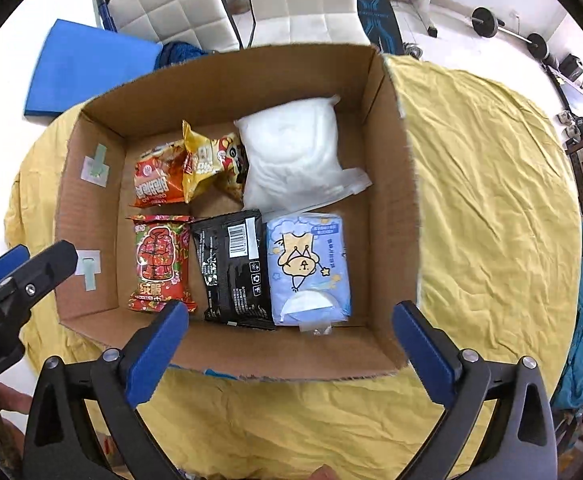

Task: Organize soft objects

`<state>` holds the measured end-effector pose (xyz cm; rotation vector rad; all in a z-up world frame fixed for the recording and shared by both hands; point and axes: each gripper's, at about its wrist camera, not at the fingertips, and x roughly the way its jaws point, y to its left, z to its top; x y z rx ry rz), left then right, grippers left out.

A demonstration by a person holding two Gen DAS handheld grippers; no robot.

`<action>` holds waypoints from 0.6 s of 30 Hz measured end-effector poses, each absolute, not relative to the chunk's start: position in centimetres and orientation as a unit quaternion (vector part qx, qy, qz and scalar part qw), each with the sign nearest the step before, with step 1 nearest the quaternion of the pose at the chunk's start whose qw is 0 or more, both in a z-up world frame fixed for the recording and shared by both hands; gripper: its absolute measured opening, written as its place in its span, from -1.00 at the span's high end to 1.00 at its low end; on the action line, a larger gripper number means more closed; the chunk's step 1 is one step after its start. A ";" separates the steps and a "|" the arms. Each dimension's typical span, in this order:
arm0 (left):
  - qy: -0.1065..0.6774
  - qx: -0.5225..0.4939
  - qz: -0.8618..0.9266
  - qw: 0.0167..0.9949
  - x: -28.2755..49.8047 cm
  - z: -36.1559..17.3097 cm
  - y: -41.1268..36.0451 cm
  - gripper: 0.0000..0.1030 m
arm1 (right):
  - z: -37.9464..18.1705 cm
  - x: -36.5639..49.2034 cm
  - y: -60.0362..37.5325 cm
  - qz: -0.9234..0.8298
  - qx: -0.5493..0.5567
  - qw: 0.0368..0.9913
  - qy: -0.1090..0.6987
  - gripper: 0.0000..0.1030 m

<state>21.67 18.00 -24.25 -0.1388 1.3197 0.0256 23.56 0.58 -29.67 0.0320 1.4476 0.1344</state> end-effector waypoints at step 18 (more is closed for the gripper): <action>0.525 -0.047 0.028 0.850 14.7 -10.6 15.4 -0.85 | -13.3 16.2 -3.2 0.079 0.024 0.816 0.572 -1.00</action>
